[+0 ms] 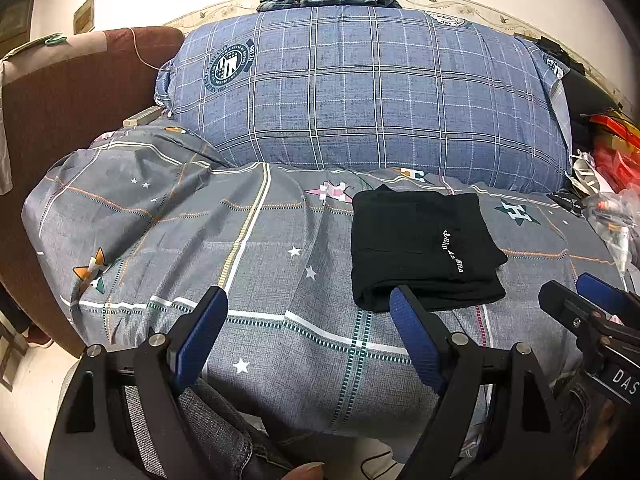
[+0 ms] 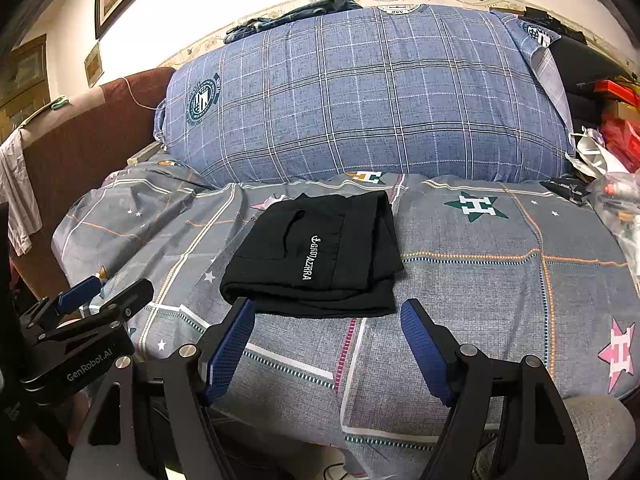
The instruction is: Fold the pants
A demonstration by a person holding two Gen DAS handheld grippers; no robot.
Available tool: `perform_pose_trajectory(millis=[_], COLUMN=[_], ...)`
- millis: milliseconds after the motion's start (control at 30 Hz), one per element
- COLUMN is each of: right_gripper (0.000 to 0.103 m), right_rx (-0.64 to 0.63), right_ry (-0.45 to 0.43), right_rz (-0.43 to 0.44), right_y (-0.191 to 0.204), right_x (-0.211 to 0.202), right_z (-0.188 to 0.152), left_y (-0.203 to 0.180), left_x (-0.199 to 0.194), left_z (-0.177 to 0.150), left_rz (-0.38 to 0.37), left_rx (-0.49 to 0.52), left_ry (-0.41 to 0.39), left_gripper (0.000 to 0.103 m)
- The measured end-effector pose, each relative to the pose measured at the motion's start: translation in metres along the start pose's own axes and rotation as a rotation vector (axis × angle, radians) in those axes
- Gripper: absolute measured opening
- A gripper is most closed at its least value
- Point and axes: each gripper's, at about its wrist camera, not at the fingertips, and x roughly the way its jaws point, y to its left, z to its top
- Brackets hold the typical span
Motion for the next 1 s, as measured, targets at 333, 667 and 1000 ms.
perform_pose_trajectory(millis=[333,667,1000], right_gripper=[0.077,0.077,0.077], right_rx=[0.002,0.001,0.001], right_ry=[0.0,0.001,0.001], right_rz=[0.001,0.001,0.0], right_y=[0.0,-0.0004,0.0003], right_x=[-0.0002,0.0001,-0.0002], right_z=[0.0007,0.0007,0.0008], left_y=[-0.0017,-0.0026,-0.0032], left_x=[0.0006,0.0009,0.0026], left_z=[0.0,0.0001,-0.0005], left_rz=[-0.001,-0.001,-0.006], left_rx=[0.007,0.009,0.012], left_ry=[0.004,0.006,0.009], left_gripper=[0.084,0.084,0.084])
